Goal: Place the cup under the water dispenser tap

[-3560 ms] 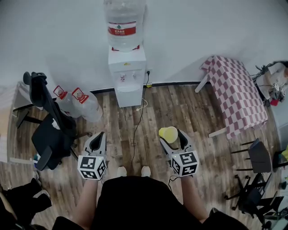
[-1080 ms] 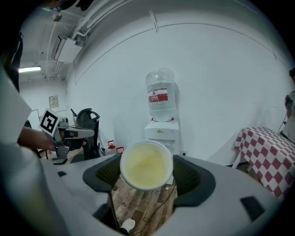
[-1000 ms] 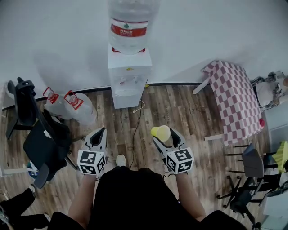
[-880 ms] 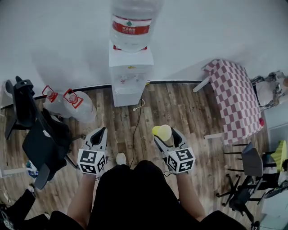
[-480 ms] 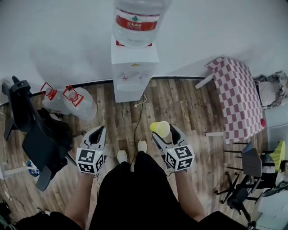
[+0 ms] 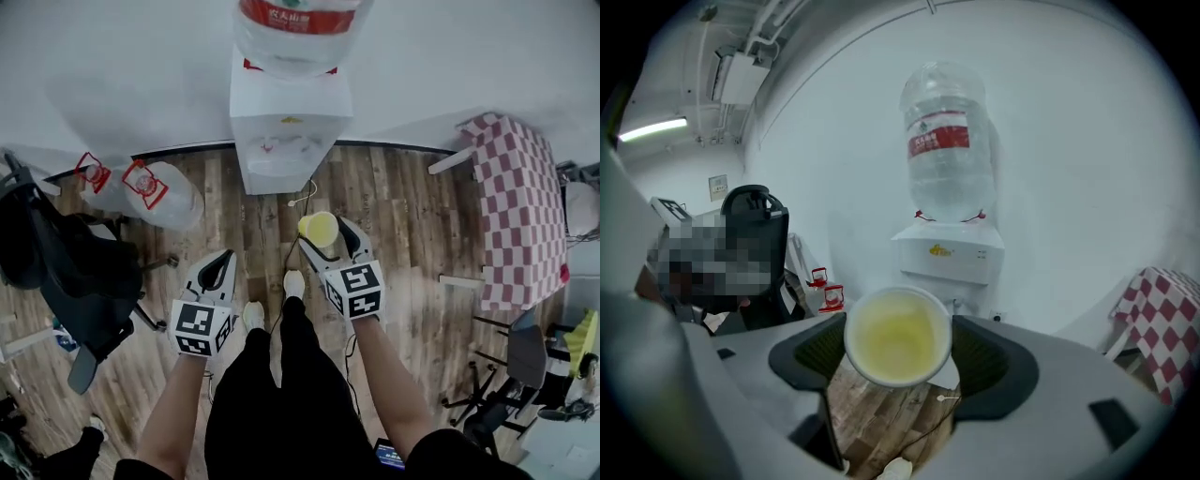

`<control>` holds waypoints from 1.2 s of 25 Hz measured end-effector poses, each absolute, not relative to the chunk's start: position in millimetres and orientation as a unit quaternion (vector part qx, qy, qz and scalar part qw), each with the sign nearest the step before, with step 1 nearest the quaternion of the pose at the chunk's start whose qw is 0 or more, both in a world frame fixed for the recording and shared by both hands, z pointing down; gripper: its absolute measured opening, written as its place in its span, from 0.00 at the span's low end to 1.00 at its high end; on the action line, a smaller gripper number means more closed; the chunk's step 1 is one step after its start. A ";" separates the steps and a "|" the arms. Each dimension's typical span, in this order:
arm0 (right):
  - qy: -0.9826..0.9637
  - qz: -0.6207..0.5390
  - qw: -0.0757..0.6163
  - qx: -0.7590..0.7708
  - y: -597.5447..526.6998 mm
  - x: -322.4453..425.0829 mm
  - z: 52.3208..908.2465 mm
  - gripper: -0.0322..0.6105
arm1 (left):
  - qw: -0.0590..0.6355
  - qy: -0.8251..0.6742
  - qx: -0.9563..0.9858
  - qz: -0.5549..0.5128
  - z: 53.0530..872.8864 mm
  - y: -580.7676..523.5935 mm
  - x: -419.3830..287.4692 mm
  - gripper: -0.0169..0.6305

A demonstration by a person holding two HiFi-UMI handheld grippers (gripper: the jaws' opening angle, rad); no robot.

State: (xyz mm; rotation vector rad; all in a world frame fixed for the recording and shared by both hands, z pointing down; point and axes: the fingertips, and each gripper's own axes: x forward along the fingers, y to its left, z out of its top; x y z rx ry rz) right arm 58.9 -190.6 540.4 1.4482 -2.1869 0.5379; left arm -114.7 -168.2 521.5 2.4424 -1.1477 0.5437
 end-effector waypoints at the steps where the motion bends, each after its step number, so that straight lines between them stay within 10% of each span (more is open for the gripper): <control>1: -0.799 0.193 0.234 0.520 -201.5 57.8 549.3 0.61 | 0.194 -0.410 0.870 0.194 528.2 -173.1 -108.0 0.05; 30: -0.794 0.177 0.289 0.504 -406.6 99.1 833.3 0.61 | 0.239 -0.479 0.829 0.162 733.5 -277.8 -35.9 0.05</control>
